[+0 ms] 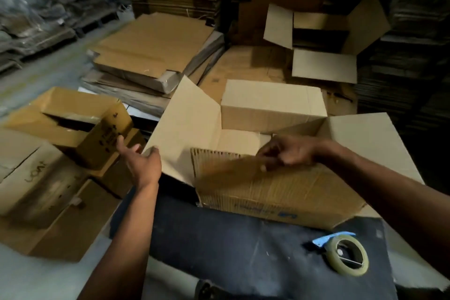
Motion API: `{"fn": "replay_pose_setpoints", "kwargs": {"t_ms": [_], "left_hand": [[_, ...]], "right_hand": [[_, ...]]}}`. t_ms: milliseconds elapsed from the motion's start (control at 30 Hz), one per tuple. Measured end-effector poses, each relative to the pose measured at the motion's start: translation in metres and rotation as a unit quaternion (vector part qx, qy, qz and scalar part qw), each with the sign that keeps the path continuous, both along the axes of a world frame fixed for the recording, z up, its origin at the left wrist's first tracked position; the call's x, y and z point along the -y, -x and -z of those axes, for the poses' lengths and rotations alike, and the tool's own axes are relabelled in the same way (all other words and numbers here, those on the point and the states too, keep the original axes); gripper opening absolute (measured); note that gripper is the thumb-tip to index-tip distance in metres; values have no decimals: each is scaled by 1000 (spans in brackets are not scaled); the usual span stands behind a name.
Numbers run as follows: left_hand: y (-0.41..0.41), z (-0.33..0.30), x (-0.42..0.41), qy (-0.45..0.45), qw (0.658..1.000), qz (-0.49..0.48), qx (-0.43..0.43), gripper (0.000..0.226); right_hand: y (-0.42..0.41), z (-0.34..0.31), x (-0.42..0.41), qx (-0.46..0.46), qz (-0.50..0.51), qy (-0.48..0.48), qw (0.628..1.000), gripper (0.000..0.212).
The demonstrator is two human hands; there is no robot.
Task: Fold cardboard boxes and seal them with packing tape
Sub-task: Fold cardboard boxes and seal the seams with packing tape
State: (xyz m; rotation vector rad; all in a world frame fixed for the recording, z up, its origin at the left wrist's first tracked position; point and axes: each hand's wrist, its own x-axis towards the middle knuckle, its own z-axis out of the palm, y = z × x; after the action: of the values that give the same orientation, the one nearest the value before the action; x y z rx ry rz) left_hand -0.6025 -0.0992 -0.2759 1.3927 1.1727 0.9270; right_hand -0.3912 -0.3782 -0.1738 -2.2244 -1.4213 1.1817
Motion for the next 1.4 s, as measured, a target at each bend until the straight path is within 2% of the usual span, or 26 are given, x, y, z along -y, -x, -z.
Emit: {"fn": "replay_pose_setpoints", "kwargs": {"t_ms": [33,67,100,167,233,267,333,367,500,600,667,767,833,900,967,1067,1200,1300,1333,1400], "left_hand": [[-1,-4,-3,-30,999,-6,-35,95],[-4,-9,-4,-70,994,-4,-89,96],[-7,-15,-2,-119,981,1,-156,95],[-17,-25,3,-233,940,13,-249,87],[-36,-33,3,-302,915,47,-262,71],[-48,-35,3,-308,915,79,-247,60],[-80,-35,3,-281,924,163,-203,41],[-99,-34,4,-256,926,203,-188,33],[-183,-17,-8,-158,911,327,-197,23],[-253,0,-35,-114,903,361,-202,21],[-300,13,-54,-95,900,371,-208,28],[-354,27,-76,-88,883,399,-231,59],[-381,31,-80,-16,871,425,-246,73],[-398,34,-82,87,880,404,-234,70],[-404,44,-85,128,907,349,-198,64],[-393,40,-82,126,948,277,-96,64],[-360,9,-63,89,961,261,2,59],[-318,-14,-47,85,962,258,17,54],[-304,-18,-40,69,967,246,5,48],[-273,-20,-24,28,973,227,-23,51]], "right_hand": [[-16,2,-7,63,41,-6,997,14],[-29,10,-13,130,80,-8,988,16],[-38,20,-19,181,119,-7,976,22],[-44,48,-26,225,182,-9,957,30],[-38,71,-27,233,239,-17,943,42],[-34,81,-24,264,253,-21,930,50],[-24,99,-17,362,261,-35,894,57],[-19,107,-15,390,265,-48,881,54],[-6,140,-16,343,288,-86,890,27],[-3,155,-25,317,332,-87,884,23],[1,169,-31,308,374,-80,871,22],[8,181,-39,312,415,-71,851,22],[10,187,-43,303,437,-65,844,21],[13,191,-45,297,452,-67,838,22],[15,196,-45,307,463,-68,828,23],[15,199,-46,317,470,-84,819,21],[17,200,-46,323,475,-80,815,22],[21,199,-45,322,475,-85,814,23],[22,198,-44,318,475,-91,815,22],[24,196,-42,312,473,-101,818,20]]}}
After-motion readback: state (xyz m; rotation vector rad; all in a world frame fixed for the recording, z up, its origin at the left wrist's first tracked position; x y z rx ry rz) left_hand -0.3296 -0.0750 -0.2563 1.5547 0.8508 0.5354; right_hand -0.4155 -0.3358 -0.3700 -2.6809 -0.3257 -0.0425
